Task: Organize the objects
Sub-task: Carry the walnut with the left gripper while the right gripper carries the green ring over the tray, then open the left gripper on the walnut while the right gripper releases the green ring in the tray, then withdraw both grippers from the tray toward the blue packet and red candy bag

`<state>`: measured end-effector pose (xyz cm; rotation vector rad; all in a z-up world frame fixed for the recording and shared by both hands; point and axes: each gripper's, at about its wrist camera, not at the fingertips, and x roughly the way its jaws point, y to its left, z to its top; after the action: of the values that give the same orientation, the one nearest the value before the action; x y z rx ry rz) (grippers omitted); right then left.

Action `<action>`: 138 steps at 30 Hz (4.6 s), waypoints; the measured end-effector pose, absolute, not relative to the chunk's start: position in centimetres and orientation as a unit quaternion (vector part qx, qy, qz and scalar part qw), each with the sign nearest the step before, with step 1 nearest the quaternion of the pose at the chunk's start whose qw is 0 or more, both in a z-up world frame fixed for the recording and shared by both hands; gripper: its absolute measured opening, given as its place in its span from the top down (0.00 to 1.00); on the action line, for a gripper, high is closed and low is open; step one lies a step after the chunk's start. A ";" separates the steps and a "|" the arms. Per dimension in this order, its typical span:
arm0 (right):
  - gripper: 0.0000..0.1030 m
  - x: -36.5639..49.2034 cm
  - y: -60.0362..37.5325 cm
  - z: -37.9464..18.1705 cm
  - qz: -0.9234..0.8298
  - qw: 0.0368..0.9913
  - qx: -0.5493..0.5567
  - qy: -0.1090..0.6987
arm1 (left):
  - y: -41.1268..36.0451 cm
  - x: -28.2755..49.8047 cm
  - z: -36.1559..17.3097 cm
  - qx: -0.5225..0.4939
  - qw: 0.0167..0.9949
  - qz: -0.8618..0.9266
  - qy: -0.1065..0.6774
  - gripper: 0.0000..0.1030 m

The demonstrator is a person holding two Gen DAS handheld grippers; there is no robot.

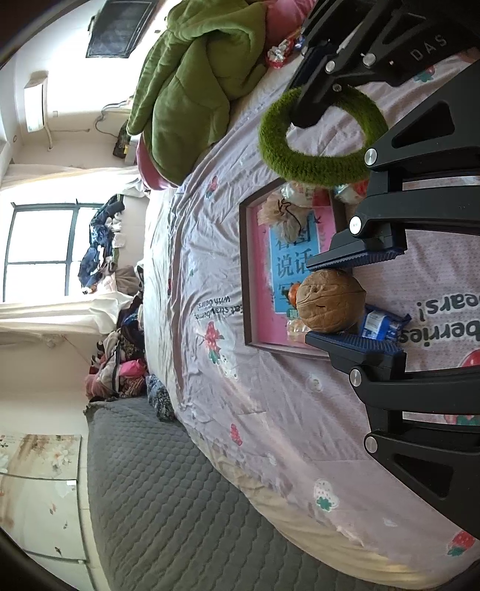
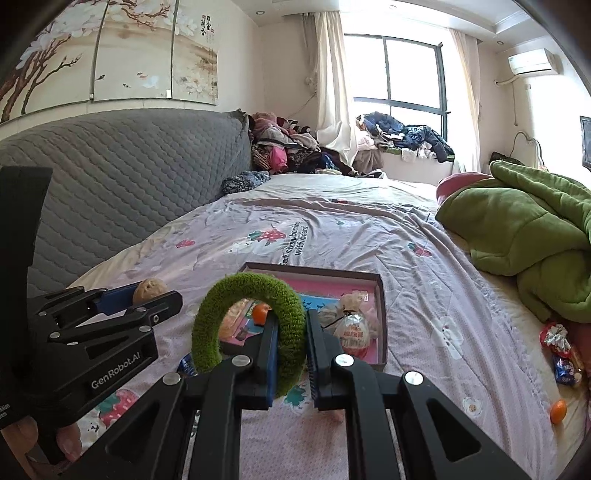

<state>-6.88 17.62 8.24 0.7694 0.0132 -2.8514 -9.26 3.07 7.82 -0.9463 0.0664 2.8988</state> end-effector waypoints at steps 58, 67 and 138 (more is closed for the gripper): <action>0.87 -24.8 15.1 -5.1 -0.907 0.080 0.412 0.045 | 3.2 -33.7 -5.3 -0.420 0.041 0.906 0.029 0.67; 0.86 -25.2 14.5 -6.9 -0.889 0.068 0.447 0.077 | 3.1 -35.2 -7.6 -0.451 0.044 0.891 0.021 0.67; 0.59 -12.6 17.1 9.1 -0.951 0.051 0.303 0.045 | 1.4 -19.6 8.1 -0.346 0.042 0.937 0.007 0.28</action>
<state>-12.55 17.08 9.14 0.9216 0.1362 -2.8941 -19.56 1.36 8.11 -1.0573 0.0217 2.8681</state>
